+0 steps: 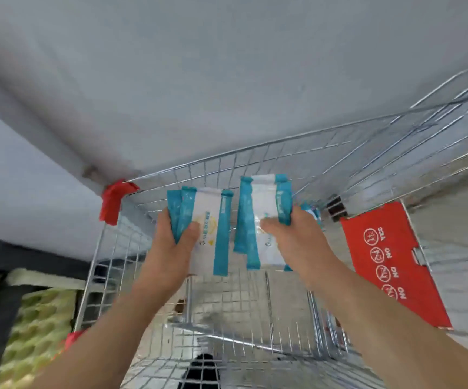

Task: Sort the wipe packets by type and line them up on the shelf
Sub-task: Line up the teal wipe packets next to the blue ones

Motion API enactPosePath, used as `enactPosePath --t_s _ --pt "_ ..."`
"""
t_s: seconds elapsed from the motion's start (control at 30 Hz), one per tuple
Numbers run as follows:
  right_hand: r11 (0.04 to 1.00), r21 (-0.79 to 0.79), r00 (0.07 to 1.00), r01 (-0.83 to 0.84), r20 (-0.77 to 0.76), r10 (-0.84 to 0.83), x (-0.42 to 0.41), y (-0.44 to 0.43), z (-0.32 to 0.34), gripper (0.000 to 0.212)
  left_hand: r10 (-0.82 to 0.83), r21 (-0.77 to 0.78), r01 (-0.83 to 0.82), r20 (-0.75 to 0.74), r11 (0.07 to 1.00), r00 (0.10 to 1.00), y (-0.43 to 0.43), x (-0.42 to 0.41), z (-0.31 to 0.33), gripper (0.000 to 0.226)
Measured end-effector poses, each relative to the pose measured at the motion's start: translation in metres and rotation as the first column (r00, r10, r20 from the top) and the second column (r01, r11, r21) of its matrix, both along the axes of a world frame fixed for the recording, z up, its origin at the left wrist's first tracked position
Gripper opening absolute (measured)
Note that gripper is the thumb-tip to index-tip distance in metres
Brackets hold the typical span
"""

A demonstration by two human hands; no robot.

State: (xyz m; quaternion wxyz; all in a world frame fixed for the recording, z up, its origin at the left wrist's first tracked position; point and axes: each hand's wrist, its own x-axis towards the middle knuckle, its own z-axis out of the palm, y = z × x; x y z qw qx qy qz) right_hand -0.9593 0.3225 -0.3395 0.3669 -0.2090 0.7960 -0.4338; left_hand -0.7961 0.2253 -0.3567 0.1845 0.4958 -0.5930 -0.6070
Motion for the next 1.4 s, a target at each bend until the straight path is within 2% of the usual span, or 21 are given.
enactPosePath --t_s 0.13,0.3,0.4,0.53,0.63,0.77,0.83,0.9,1.03,1.23,1.4 --pt "0.982 -0.089 0.985 -0.168 -0.059 0.163 0.048 0.001 0.078 0.014 0.106 -0.143 -0.105 0.001 0.984 0.994 0.021 0.057 0.067 0.024" --pt "0.912 -0.174 0.929 -0.370 -0.087 0.360 0.115 -0.002 0.176 0.010 0.273 -0.151 -0.285 -0.098 0.947 0.957 0.042 0.143 0.151 0.024" --pt "0.864 -0.228 0.893 -0.449 -0.094 0.440 0.165 -0.013 0.231 0.012 0.368 -0.172 -0.396 -0.171 0.902 0.914 0.050 0.196 0.199 0.020" --pt "0.782 -0.270 0.826 -0.562 -0.134 0.547 0.245 -0.037 0.293 0.038 0.484 -0.205 -0.536 -0.253 0.819 0.838 0.050 0.275 0.251 0.013" --pt "0.708 -0.284 0.761 -0.647 -0.186 0.621 0.314 -0.056 0.326 0.032 0.553 -0.237 -0.615 -0.282 0.752 0.784 0.045 0.345 0.284 0.012" --pt "0.645 -0.329 0.717 -0.690 -0.190 0.671 0.418 -0.082 0.356 0.015 0.599 -0.318 -0.658 -0.273 0.682 0.753 0.031 0.451 0.320 0.011" --pt "0.637 -0.346 0.714 -0.689 -0.175 0.678 0.472 -0.092 0.366 0.009 0.622 -0.338 -0.676 -0.268 0.655 0.736 0.022 0.503 0.333 0.028" --pt "0.625 -0.347 0.701 -0.699 -0.162 0.695 0.522 -0.103 0.373 0.007 0.644 -0.349 -0.695 -0.267 0.629 0.717 0.011 0.551 0.344 0.038" --pt "0.576 -0.333 0.652 -0.747 -0.197 0.732 0.599 -0.128 0.388 0.012 0.687 -0.330 -0.737 -0.276 0.590 0.673 -0.015 0.627 0.362 0.032" --pt "0.581 -0.252 0.630 -0.774 -0.217 0.746 0.653 -0.180 0.397 0.018 0.737 -0.174 -0.780 -0.254 0.602 0.626 -0.070 0.694 0.373 0.022" --pt "0.584 -0.182 0.611 -0.791 -0.183 0.770 0.663 -0.220 0.395 0.011 0.738 -0.056 -0.778 -0.281 0.626 0.614 -0.125 0.716 0.366 0.022"
